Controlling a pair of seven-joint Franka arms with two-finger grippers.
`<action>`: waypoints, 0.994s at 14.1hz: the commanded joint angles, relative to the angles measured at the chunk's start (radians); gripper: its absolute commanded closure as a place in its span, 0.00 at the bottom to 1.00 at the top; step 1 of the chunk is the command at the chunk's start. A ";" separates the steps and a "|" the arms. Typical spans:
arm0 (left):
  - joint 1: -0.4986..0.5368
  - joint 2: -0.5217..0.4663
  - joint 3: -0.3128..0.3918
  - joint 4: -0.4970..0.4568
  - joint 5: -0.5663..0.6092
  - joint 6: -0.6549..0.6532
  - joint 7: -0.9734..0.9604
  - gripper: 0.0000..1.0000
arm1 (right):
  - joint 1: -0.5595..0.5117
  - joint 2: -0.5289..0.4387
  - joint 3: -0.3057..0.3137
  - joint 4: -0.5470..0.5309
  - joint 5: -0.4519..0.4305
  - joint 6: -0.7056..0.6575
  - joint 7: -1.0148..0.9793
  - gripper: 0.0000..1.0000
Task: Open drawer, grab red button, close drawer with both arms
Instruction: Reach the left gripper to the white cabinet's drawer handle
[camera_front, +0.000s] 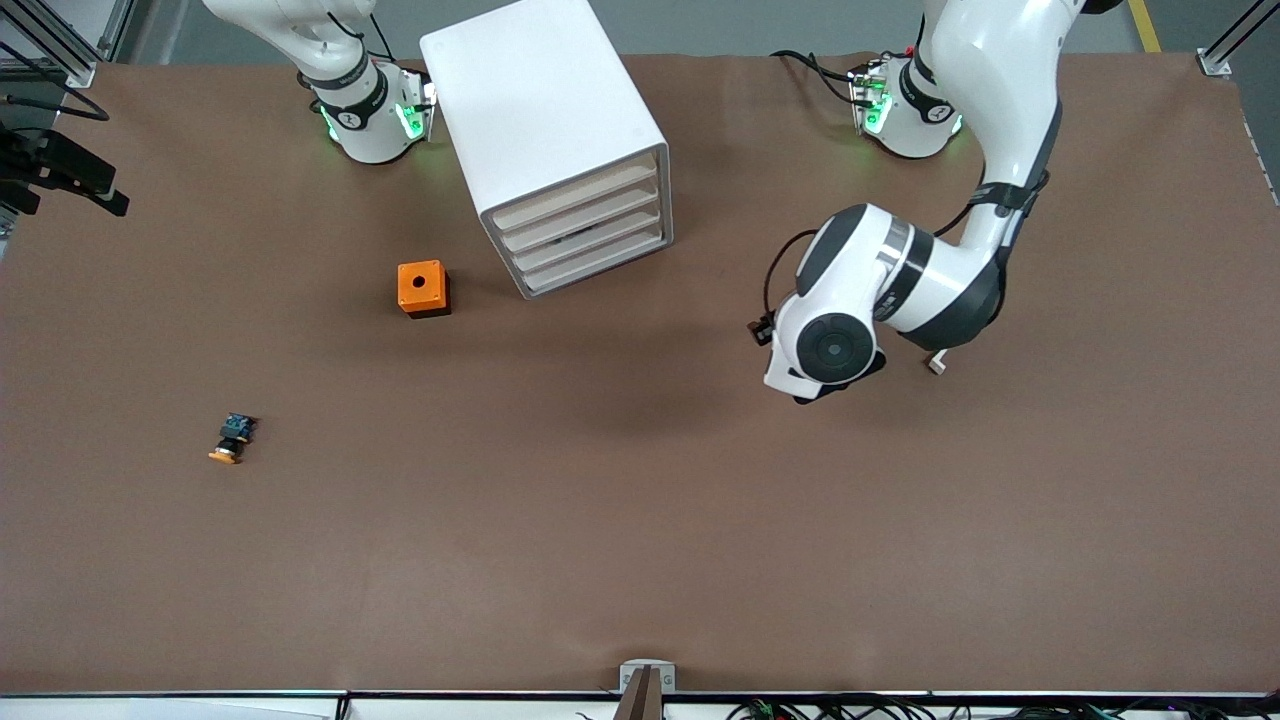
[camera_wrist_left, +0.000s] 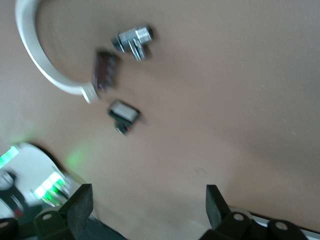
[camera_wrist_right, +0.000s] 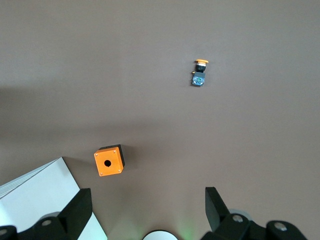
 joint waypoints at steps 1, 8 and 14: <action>-0.015 0.050 0.004 0.068 -0.097 -0.031 -0.186 0.01 | 0.012 -0.029 -0.001 -0.022 -0.017 0.007 0.001 0.00; -0.056 0.164 0.006 0.140 -0.442 -0.033 -0.726 0.01 | 0.012 -0.023 0.000 -0.009 -0.017 0.002 -0.003 0.00; -0.056 0.250 0.003 0.134 -0.723 -0.036 -0.910 0.01 | 0.009 -0.014 -0.001 0.021 -0.019 0.000 -0.003 0.00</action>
